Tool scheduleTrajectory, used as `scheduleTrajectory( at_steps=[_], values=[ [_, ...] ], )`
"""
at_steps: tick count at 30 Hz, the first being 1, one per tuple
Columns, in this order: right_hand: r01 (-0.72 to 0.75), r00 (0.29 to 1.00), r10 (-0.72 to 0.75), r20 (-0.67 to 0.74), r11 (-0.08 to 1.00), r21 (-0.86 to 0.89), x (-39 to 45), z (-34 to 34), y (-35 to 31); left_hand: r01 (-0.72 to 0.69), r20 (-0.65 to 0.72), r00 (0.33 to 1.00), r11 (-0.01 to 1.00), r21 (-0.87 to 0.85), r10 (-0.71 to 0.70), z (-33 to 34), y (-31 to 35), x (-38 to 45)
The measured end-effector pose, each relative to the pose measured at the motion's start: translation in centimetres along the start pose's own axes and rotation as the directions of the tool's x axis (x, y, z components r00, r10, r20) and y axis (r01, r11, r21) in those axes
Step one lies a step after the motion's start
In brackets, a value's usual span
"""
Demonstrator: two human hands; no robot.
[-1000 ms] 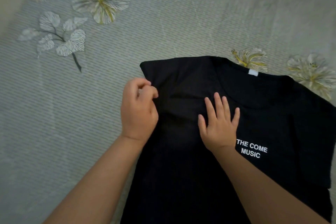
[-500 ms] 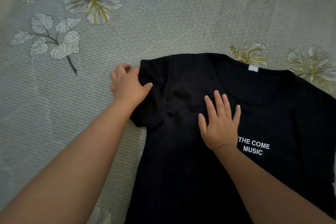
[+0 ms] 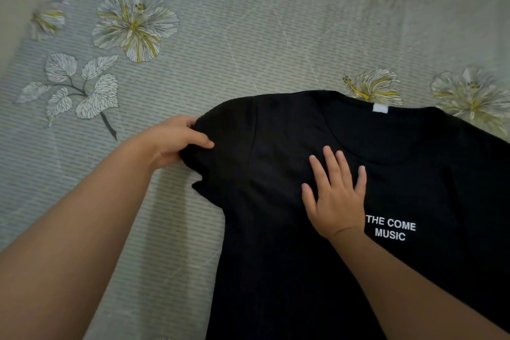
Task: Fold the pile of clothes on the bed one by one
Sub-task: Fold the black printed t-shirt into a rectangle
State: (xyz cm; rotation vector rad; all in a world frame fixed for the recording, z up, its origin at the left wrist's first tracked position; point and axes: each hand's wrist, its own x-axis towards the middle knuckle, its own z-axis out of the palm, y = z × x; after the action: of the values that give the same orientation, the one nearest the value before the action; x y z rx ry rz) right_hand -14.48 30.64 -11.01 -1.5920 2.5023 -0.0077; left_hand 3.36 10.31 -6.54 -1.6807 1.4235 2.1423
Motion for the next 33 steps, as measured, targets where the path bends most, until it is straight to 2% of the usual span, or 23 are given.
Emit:
scheduleTrajectory(
  at_steps=[3,5,6,9,11,12,14,16,18,19,21,23,24,25,26,27,28,29,30,31,33],
  values=[
    [0.001,1.0,-0.001,0.022,1.0,-0.003,0.0,0.0,0.1,0.038,0.099,0.994,0.986,0.161,-0.054,-1.1,0.1,-0.6],
    [-0.016,0.998,0.015,0.058,1.0,0.02,-0.1,0.0,0.1,-0.004,0.068,0.998,0.976,0.218,-0.011,-1.2,0.0,-1.0],
    [-0.021,0.997,0.019,0.068,0.999,0.029,-0.1,0.0,0.1,-0.05,0.037,0.998,0.982,0.18,0.044,-1.3,-0.1,-1.0],
    [-0.013,0.998,0.012,0.058,1.0,0.029,0.0,0.1,0.2,-0.197,-0.2,0.96,0.98,0.027,0.199,-0.7,-1.0,-0.6],
    [-0.007,0.999,0.006,0.041,1.0,0.024,0.0,0.1,0.2,-0.258,-0.422,0.867,0.963,0.075,0.264,0.5,-2.2,-0.4],
    [-0.003,0.999,0.003,0.034,1.0,0.025,0.0,0.1,0.1,-0.268,-0.499,0.825,0.961,0.07,0.266,1.2,-3.0,-0.5],
    [0.0,1.0,0.0,0.017,1.0,0.026,0.0,0.0,0.0,-0.254,-0.532,0.825,0.966,-0.046,0.191,2.7,-3.9,-1.1],
    [0.002,1.0,-0.002,0.003,1.0,0.021,0.0,0.0,0.1,-0.251,-0.501,0.847,0.964,-0.088,0.175,3.9,-4.0,-1.6],
    [0.009,1.0,-0.009,-0.004,1.0,0.011,-0.1,0.0,0.2,-0.314,-0.462,0.841,0.949,0.006,0.281,4.9,-3.3,-2.2],
    [0.011,1.0,-0.011,-0.006,1.0,0.009,0.0,0.0,0.2,-0.364,-0.387,0.854,0.931,0.036,0.349,5.5,-2.8,-2.6],
    [0.01,1.0,-0.01,-0.002,1.0,0.016,0.0,0.1,0.2,-0.416,-0.078,0.907,0.909,-0.01,0.414,6.9,-1.6,-3.9],
    [0.011,1.0,-0.011,0.002,1.0,0.02,0.0,0.1,0.3,-0.384,0.269,0.883,0.921,-0.056,0.385,7.9,-1.1,-4.8],
    [0.015,1.0,-0.015,0.002,1.0,0.018,0.0,0.2,0.3,-0.384,0.338,0.86,0.921,-0.067,0.383,8.0,-1.2,-5.1],
    [0.017,1.0,-0.017,0.007,1.0,0.023,-0.1,0.2,0.3,-0.39,0.322,0.86,0.917,-0.087,0.396,8.0,-1.7,-5.2],
    [0.013,1.0,-0.014,0.014,0.999,0.035,-0.1,0.2,0.4,-0.389,0.218,0.891,0.917,-0.093,0.399,7.8,-2.2,-5.2],
    [0.007,1.0,-0.008,0.018,0.999,0.048,-0.1,0.3,0.4,-0.397,0.05,0.915,0.916,-0.06,0.4,7.5,-3.1,-5.1],
    [0.002,1.0,-0.003,0.017,0.998,0.06,-0.1,0.3,0.4,-0.413,-0.135,0.898,0.908,0.068,0.418,7.2,-4.3,-5.0],
    [0.0,1.0,-0.001,0.017,0.997,0.071,-0.1,0.4,0.4,-0.391,-0.281,0.839,0.876,0.282,0.465,6.8,-5.6,-5.0],
    [-0.002,1.0,0.0,0.019,0.997,0.081,-0.2,0.5,0.4,-0.346,-0.325,0.774,0.793,0.501,0.543,6.6,-6.7,-5.0],
    [-0.006,1.0,0.004,0.026,0.996,0.093,-0.1,0.5,0.4,-0.308,-0.267,0.739,0.662,0.684,0.619,6.5,-8.1,-5.0],
    [-0.011,0.999,0.007,0.037,0.994,0.105,-0.1,0.6,0.5,-0.32,-0.045,0.708,0.377,0.869,0.705,6.8,-11.3,-4.9]
  ],
)
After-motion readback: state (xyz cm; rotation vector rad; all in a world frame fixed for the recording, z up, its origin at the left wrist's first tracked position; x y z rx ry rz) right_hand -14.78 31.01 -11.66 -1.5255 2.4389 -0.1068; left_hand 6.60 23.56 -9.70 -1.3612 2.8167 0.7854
